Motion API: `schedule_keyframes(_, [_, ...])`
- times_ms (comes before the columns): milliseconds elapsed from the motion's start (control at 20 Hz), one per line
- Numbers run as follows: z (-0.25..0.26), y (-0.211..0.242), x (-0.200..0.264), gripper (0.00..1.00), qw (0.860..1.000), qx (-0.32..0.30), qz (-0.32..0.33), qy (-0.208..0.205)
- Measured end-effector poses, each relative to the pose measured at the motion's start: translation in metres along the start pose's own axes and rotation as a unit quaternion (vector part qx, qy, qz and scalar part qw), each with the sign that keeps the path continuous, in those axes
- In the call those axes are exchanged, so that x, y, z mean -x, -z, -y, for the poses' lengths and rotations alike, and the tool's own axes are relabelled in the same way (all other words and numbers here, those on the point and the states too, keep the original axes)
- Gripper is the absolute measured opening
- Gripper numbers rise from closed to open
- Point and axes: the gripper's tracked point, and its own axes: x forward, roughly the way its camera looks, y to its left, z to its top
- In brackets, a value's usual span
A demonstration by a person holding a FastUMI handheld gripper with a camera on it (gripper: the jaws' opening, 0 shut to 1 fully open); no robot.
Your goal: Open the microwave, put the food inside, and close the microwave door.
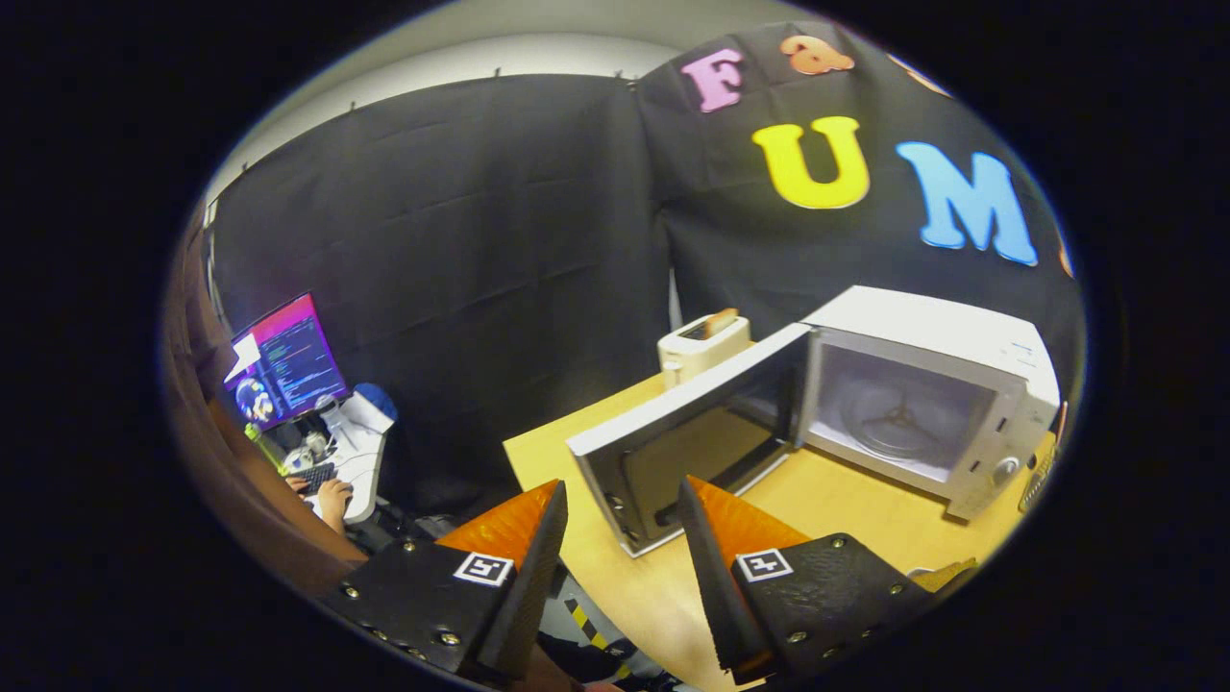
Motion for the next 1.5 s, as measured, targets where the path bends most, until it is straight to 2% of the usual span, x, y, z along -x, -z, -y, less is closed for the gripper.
schedule_keyframes(100, [0.050, 0.009, 0.019, 0.70, 0.998, -0.021, 0.002, 0.066])
schedule_keyframes(250, [0.113, 0.029, 0.050, 0.70, 0.986, -0.058, -0.003, 0.154])
schedule_keyframes(450, [0.190, 0.075, 0.092, 0.70, 0.963, -0.126, -0.038, 0.237])
schedule_keyframes(550, [0.224, 0.096, 0.108, 0.70, 0.949, -0.159, -0.053, 0.266])
schedule_keyframes(800, [0.273, 0.135, 0.125, 0.70, 0.926, -0.219, -0.067, 0.300])
schedule_keyframes(1050, [0.286, 0.174, 0.115, 0.70, 0.905, -0.301, -0.092, 0.287])
schedule_keyframes(1200, [0.284, 0.186, 0.103, 0.70, 0.897, -0.338, -0.096, 0.269])
schedule_keyframes(1300, [0.284, 0.178, 0.100, 0.40, 0.893, -0.360, -0.080, 0.259])
schedule_keyframes(1400, [0.284, 0.178, 0.101, 0.26, 0.892, -0.356, -0.082, 0.264])
schedule_keyframes(1450, [0.284, 0.177, 0.101, 0.15, 0.894, -0.351, -0.079, 0.266])
schedule_keyframes(1500, [0.281, 0.170, 0.105, 0.14, 0.896, -0.343, -0.076, 0.271])
